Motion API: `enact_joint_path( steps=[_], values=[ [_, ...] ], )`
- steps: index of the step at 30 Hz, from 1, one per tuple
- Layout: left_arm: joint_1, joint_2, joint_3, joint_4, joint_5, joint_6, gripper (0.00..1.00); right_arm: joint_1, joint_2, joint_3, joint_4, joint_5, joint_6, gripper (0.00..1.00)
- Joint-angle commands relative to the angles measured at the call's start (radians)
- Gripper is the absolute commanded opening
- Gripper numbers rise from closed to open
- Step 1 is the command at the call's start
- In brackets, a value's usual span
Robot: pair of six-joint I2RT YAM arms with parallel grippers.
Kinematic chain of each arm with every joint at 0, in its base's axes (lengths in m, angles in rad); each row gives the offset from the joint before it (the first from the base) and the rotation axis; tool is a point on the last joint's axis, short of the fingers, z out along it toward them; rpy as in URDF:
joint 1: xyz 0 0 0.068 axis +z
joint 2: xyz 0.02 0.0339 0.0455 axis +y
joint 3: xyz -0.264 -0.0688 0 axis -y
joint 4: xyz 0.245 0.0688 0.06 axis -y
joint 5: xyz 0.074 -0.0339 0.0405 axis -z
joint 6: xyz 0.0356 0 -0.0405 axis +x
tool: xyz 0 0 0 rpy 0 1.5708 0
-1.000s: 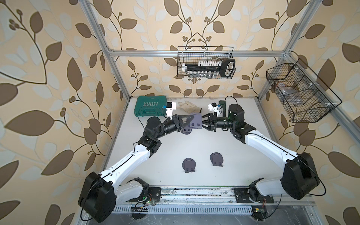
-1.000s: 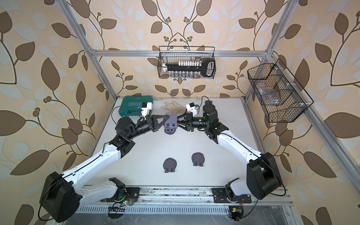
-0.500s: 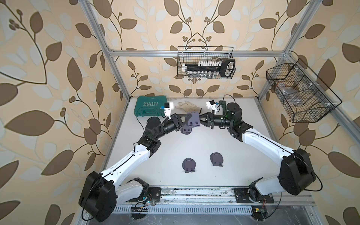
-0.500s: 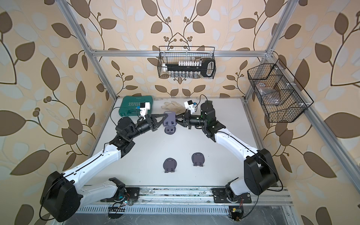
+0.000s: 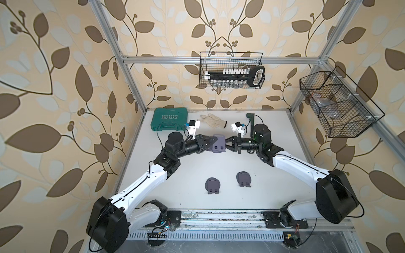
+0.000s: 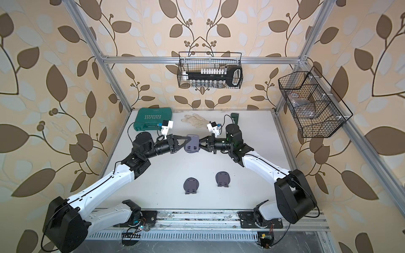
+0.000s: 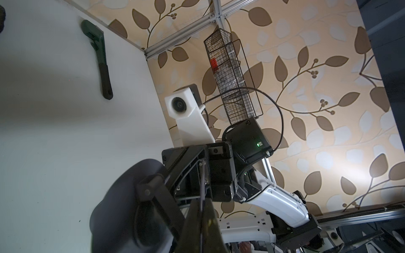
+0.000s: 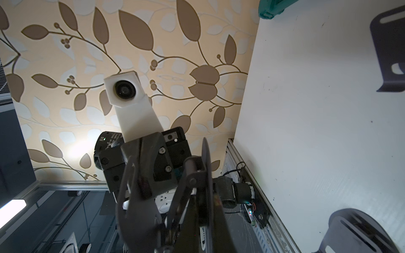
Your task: Open the phone stand
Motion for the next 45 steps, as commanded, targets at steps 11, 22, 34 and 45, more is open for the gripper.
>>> enact_joint_path(
  steps=[11, 22, 34, 45],
  values=[
    [0.003, -0.029, 0.199, 0.409, -0.020, 0.315, 0.00, 0.090, 0.086, -0.104, -0.132, -0.169, 0.046, 0.00],
    [0.081, 0.046, 0.142, 0.562, -0.088, 0.306, 0.00, 0.091, -0.006, -0.072, -0.327, -0.145, -0.070, 0.00],
    [0.112, 0.167, 0.111, 0.725, -0.158, 0.209, 0.00, 0.098, -0.062, -0.073, -0.290, -0.161, -0.047, 0.00],
    [0.111, 0.306, 0.099, 0.933, -0.193, 0.078, 0.00, 0.112, -0.068, -0.080, -0.185, -0.218, 0.015, 0.00]
  ],
)
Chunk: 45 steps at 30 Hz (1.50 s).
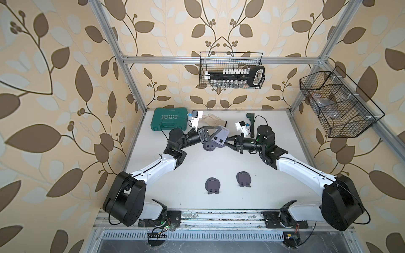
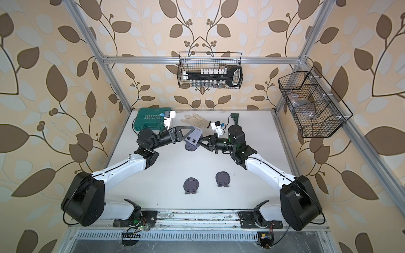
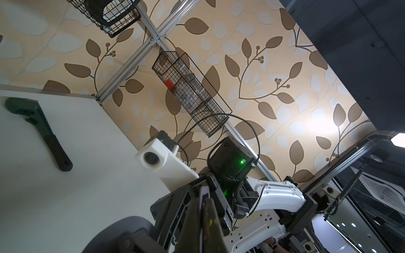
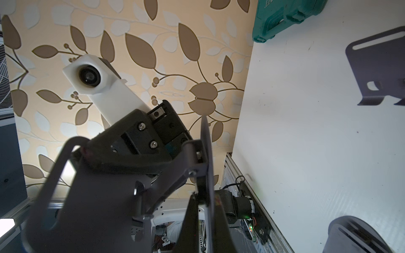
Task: Open the phone stand
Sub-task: Open the phone stand, then place the phone stand at the center of the board.
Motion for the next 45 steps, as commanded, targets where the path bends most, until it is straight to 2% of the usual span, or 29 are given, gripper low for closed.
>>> enact_joint_path(
  steps=[1, 5, 7, 9, 12, 15, 17, 18, 20, 23, 27, 32, 34, 36, 38, 42, 45],
  values=[
    [0.041, 0.023, 0.062, 0.300, -0.318, 0.056, 0.00, 0.108, 0.014, -0.061, -0.165, -0.324, -0.014, 0.00],
    [0.035, -0.007, 0.075, 0.181, -0.255, 0.046, 0.00, 0.091, 0.018, -0.052, -0.183, -0.332, -0.030, 0.00],
    [0.027, -0.044, 0.106, 0.017, -0.189, 0.069, 0.00, 0.058, -0.001, -0.027, -0.275, -0.334, -0.094, 0.00],
    [0.000, -0.092, 0.114, -0.134, -0.162, 0.147, 0.00, 0.021, -0.022, 0.007, -0.362, -0.341, -0.166, 0.00],
    [-0.026, -0.143, 0.131, -0.343, -0.183, 0.216, 0.00, -0.025, -0.050, 0.049, -0.469, -0.344, -0.243, 0.00],
    [-0.027, -0.160, 0.104, -0.365, -0.237, 0.115, 0.00, -0.052, -0.099, 0.111, -0.642, -0.273, -0.396, 0.00],
    [-0.034, -0.167, 0.075, -0.360, -0.299, 0.025, 0.00, -0.071, -0.140, 0.109, -0.658, -0.229, -0.418, 0.00],
    [-0.041, -0.172, 0.060, -0.356, -0.332, -0.016, 0.00, -0.077, -0.154, 0.100, -0.647, -0.213, -0.411, 0.04],
    [-0.066, -0.193, 0.007, -0.329, -0.415, -0.076, 0.00, -0.085, -0.188, 0.057, -0.581, -0.179, -0.361, 0.18],
    [-0.104, -0.232, -0.033, -0.348, -0.505, -0.087, 0.00, -0.095, -0.216, -0.032, -0.394, -0.179, -0.214, 0.36],
    [-0.158, -0.261, -0.083, -0.324, -0.592, -0.076, 0.00, -0.094, -0.238, -0.110, -0.193, -0.157, -0.079, 0.50],
    [-0.201, -0.221, -0.098, -0.278, -0.608, -0.087, 0.00, -0.095, -0.233, -0.101, -0.229, -0.151, -0.102, 0.50],
    [-0.222, -0.191, -0.100, -0.252, -0.609, -0.071, 0.00, -0.127, -0.257, -0.067, -0.351, -0.159, -0.174, 0.48],
    [-0.240, -0.150, -0.108, -0.222, -0.614, -0.053, 0.00, -0.194, -0.293, -0.007, -0.591, -0.145, -0.319, 0.48],
    [-0.253, -0.081, -0.120, -0.119, -0.600, -0.037, 0.00, -0.302, -0.335, 0.031, -0.784, -0.150, -0.451, 0.48],
    [-0.262, 0.105, -0.107, 0.104, -0.578, -0.014, 0.00, -0.532, -0.398, -0.011, -0.901, -0.252, -0.515, 0.48],
    [-0.270, 0.260, -0.038, 0.240, -0.532, -0.005, 0.00, -0.569, -0.424, -0.033, -0.965, -0.204, -0.555, 0.44]
  ],
)
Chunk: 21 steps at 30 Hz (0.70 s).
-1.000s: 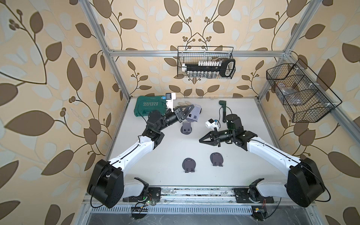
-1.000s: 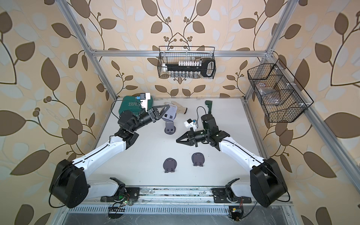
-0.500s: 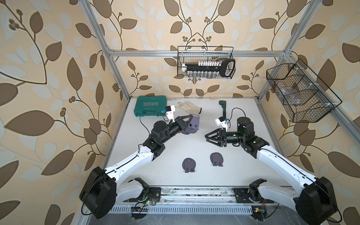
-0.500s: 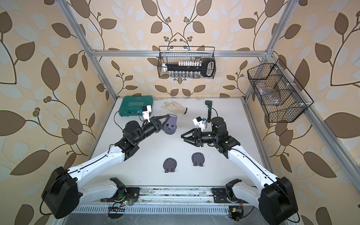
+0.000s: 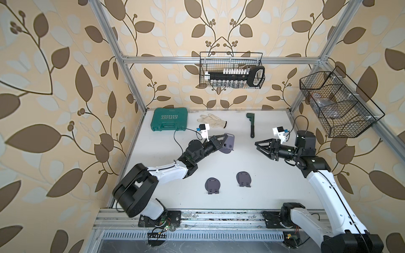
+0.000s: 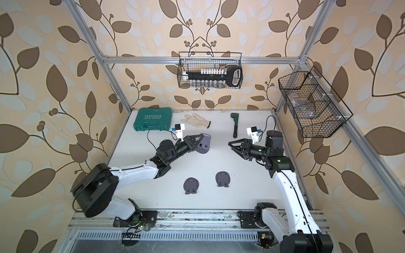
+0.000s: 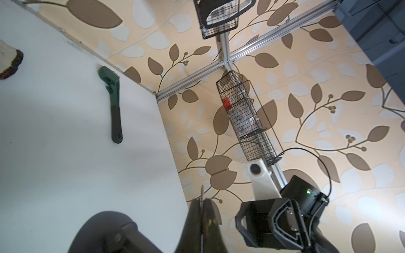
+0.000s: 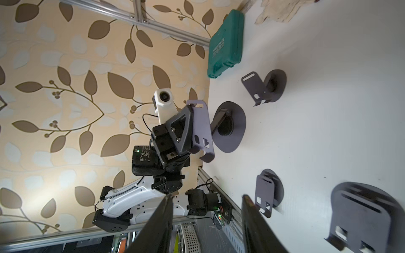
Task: Open the phone stand
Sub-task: Place the phone stand at the center of the board.
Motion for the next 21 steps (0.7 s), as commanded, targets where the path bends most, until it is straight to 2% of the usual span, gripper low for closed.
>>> enact_joint_path(
  steps=[1, 5, 11, 17, 21],
  values=[
    [-0.016, 0.129, 0.094, 0.274, 0.041, 0.040, 0.00, -0.024, -0.030, -0.026, -0.178, 0.019, -0.102, 0.44],
    [-0.035, 0.301, 0.225, 0.286, 0.056, 0.062, 0.00, -0.046, -0.093, -0.041, -0.117, 0.055, -0.062, 0.46],
    [-0.061, 0.549, 0.445, 0.298, 0.093, 0.053, 0.00, -0.057, -0.038, -0.042, -0.116, 0.052, -0.083, 0.46],
    [-0.073, 0.703, 0.572, 0.275, 0.097, 0.061, 0.00, -0.074, -0.018, -0.042, -0.079, 0.047, -0.082, 0.46],
    [-0.078, 0.744, 0.624, 0.199, 0.104, 0.103, 0.00, -0.080, 0.006, -0.038, -0.074, 0.038, -0.097, 0.43]
  ],
)
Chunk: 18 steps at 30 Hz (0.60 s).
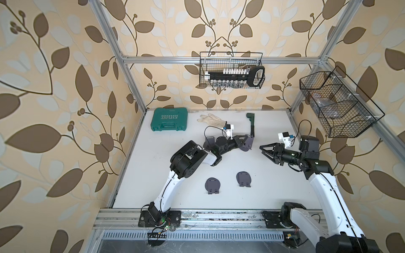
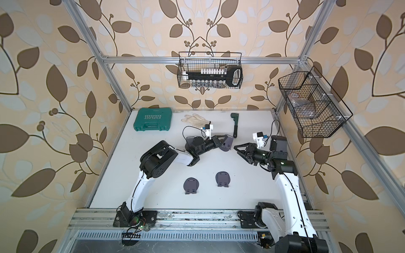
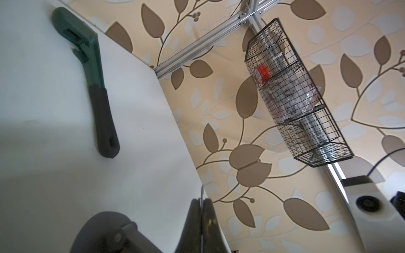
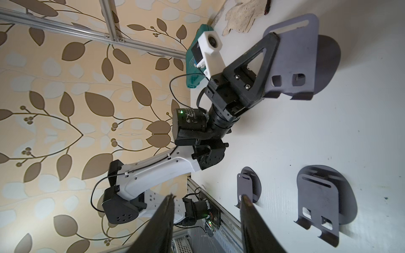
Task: Open the phone stand
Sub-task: Place the phone stand at the center of the board.
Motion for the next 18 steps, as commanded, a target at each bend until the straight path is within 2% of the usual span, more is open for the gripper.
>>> enact_joint_path(
  steps=[1, 9, 18],
  values=[
    [-0.014, -0.002, 0.059, -0.013, 0.021, 0.069, 0.00, -0.008, 0.022, -0.008, 0.018, -0.010, -0.032, 0.43],
    [-0.014, 0.010, 0.026, -0.077, -0.010, 0.113, 0.00, -0.024, 0.021, -0.036, 0.027, -0.010, -0.040, 0.43],
    [-0.017, -0.037, -0.062, -0.086, -0.050, 0.134, 0.39, -0.024, 0.027, -0.039, 0.033, -0.023, -0.041, 0.44]
  ],
)
